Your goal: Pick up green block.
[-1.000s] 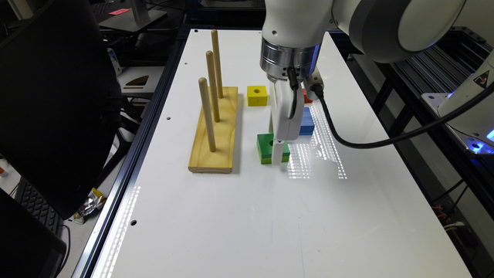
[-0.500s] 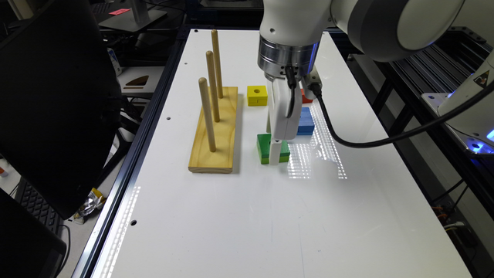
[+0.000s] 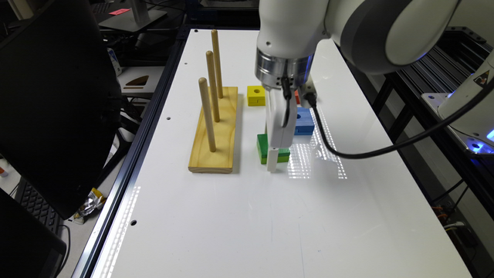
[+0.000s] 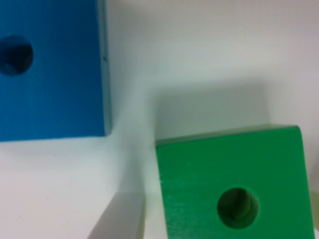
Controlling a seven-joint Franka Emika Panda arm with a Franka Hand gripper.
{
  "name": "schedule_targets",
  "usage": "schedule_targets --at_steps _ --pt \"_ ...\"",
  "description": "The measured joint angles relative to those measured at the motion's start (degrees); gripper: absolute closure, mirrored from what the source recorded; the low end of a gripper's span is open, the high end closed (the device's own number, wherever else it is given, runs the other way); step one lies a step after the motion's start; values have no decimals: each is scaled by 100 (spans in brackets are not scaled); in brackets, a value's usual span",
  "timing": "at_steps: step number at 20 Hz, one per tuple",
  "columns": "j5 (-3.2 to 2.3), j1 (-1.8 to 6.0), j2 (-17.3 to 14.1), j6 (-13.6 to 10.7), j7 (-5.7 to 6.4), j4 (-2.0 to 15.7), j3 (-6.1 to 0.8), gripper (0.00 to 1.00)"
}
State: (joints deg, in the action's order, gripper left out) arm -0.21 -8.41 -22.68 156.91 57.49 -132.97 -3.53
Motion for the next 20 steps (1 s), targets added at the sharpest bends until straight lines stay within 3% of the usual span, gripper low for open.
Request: schedule_targets --at_steps 11,12,20 --pt "-1 0 -25 2 0 34 0 0" --pt "-2 1 -28 3 0 34 0 100" --pt "-3 1 -27 0 0 33 0 100"
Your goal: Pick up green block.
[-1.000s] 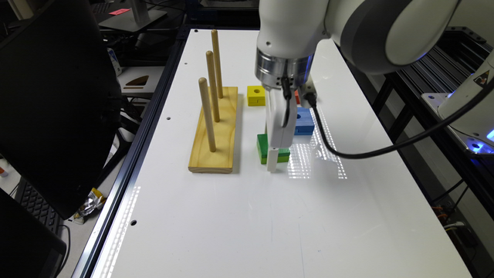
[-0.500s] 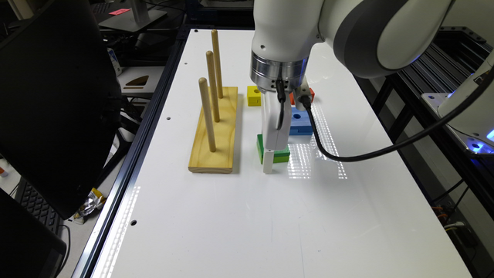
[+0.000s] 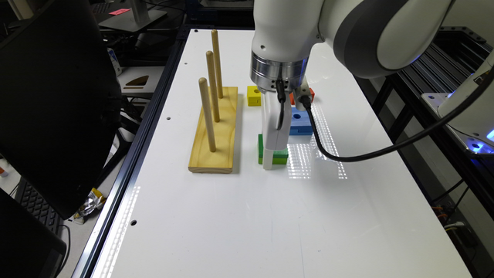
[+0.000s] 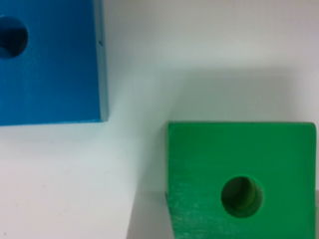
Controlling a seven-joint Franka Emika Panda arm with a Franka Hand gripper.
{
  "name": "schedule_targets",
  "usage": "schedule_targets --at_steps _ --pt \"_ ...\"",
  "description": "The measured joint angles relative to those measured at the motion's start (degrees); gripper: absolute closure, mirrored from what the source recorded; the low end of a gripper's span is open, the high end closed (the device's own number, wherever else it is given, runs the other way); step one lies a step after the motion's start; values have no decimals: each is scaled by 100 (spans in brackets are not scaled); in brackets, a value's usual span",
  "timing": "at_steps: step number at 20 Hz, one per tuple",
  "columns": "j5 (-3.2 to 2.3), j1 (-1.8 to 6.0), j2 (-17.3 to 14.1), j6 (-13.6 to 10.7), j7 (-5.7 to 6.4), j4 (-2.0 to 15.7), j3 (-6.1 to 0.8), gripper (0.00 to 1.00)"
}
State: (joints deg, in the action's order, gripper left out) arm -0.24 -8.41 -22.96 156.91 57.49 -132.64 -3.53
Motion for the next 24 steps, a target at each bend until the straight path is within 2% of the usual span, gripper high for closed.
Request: schedule_targets --at_steps 7,13,15,20,24 --pt "-1 0 61 -31 0 -2 -1 100" --pt "-1 0 692 -676 0 -17 -10 100" --pt "-1 0 793 -775 0 -36 -13 100" --pt "-1 0 904 -828 0 -47 -18 100" --pt "-1 1 1360 -1269 0 -49 -23 100"
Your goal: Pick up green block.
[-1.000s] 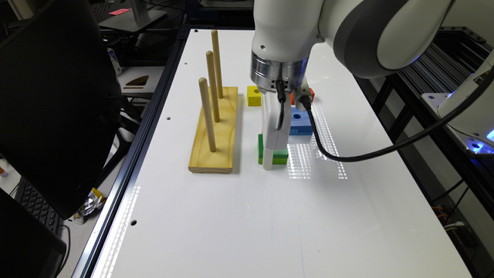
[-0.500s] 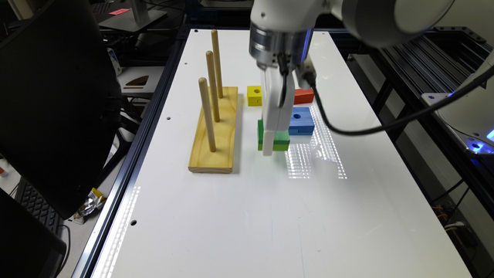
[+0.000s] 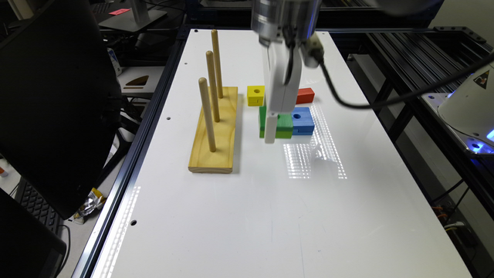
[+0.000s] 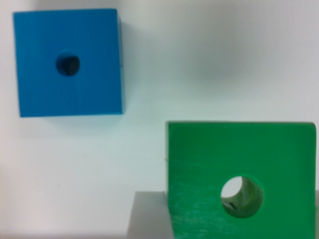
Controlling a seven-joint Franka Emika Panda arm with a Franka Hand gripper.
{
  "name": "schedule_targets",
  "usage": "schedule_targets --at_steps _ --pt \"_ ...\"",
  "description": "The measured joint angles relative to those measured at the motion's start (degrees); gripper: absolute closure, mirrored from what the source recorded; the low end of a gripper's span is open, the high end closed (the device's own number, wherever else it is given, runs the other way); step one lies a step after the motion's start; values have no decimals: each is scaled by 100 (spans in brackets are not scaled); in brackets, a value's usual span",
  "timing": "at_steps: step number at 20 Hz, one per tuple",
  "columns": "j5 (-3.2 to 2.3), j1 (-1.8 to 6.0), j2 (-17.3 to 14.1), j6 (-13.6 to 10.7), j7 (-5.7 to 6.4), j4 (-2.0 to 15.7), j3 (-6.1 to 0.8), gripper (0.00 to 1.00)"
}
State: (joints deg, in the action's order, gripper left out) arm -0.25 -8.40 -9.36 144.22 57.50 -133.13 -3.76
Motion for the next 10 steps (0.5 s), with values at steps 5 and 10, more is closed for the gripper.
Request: schedule_targets --at_steps 5,10 --pt "0 0 256 -266 0 -15 -8 100" --pt "0 0 426 -399 0 17 -9 100"
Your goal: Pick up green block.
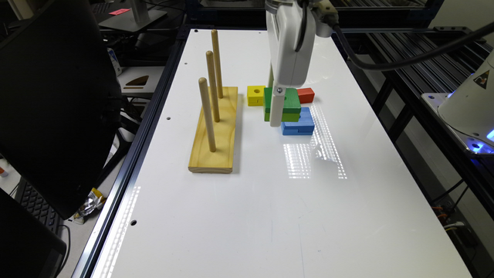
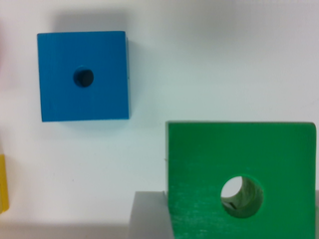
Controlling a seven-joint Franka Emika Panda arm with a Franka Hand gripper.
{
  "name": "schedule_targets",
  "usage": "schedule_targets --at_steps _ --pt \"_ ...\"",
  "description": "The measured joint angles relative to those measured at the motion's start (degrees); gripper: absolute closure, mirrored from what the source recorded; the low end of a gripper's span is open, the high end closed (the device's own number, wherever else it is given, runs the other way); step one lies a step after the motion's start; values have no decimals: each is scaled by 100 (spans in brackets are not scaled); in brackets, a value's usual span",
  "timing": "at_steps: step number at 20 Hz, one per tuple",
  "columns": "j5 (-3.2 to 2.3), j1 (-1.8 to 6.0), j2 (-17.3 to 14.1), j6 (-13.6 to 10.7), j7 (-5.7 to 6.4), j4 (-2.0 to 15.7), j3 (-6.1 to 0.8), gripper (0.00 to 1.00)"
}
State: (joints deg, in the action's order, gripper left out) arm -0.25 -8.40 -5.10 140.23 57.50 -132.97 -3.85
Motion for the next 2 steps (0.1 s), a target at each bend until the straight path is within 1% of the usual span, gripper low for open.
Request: schedule_targets --at_steps 2 --pt "0 0 250 -256 0 20 -1 100"
